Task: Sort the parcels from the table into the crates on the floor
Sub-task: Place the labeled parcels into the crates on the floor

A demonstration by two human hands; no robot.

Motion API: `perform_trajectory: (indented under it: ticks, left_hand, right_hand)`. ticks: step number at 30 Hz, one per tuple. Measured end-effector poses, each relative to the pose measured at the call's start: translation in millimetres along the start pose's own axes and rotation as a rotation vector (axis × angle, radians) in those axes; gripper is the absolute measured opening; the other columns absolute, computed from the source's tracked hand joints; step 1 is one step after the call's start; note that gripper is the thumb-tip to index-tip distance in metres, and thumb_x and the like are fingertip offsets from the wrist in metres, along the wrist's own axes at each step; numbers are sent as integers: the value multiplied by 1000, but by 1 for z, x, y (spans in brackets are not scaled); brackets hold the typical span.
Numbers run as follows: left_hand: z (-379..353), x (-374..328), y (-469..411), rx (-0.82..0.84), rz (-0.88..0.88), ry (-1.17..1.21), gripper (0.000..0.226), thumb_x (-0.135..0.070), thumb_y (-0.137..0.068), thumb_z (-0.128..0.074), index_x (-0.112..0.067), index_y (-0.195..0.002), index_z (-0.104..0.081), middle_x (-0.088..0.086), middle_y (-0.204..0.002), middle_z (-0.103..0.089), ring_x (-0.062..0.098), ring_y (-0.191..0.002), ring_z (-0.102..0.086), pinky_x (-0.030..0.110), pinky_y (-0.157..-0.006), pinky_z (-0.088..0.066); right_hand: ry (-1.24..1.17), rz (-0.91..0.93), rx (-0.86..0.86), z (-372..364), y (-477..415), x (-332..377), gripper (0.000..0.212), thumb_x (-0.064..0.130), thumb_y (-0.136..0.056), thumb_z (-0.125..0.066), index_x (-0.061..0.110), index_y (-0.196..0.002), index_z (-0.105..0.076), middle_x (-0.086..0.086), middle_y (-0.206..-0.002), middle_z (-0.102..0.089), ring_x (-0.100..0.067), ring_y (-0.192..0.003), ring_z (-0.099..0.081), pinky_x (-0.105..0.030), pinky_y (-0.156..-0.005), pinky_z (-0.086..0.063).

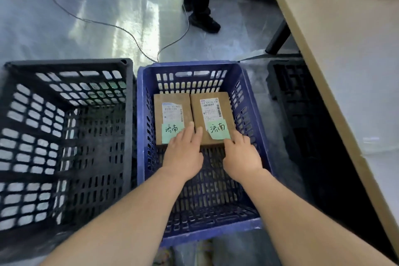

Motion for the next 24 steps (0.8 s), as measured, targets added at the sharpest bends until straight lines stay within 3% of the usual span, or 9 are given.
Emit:
perform_trajectory:
  ticks: [3,10,15,24]
  left_hand:
    - [29,-18,41,-50,-55,-60,70,-30,-99,-40,-21,-154,3,5,-160,16,23,-148,8,40,-118,3]
    - [73,-64,141,-173,-142,-127,68,-41,-101,-31,-20,-153,5,6,-161,15,25,-147,14,46,-116,9]
    - [63,-104,208,-181,-239,-102,68,-44,-101,-26,-20,-153,11,5,-159,20,24,-146,20,46,-116,13]
    - [43,-200,267,-232,-466,-163,66,-48,-101,-20,-22,-152,15,6,-159,22,24,-146,19,48,-116,11]
  right_hand:
    - [-16,-31,-71,23,48,10,50,20,-89,-53,13,-136,-38,-11,-147,-26,-30,-128,-31,-38,-101,-36]
    - [-110,-152,-264,68,169,23,44,29,-95,-47,16,-136,-39,-9,-154,-24,-28,-137,-26,-39,-105,-32]
    - [-185,-302,-451,72,255,12,42,28,-95,-48,19,-135,-47,-3,-146,-40,-22,-132,-36,-35,-101,-36]
    - [-172,-452,-623,72,377,-41,44,27,-94,-53,16,-137,-49,-4,-141,-47,-23,-129,-42,-35,-106,-36]
Point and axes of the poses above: each hand's wrist, its own y-axis away from the middle knuckle, its own z-axis out of the back of the hand, x = y × z, the point moved 1 cm from there along -y, towards the middle knuckle
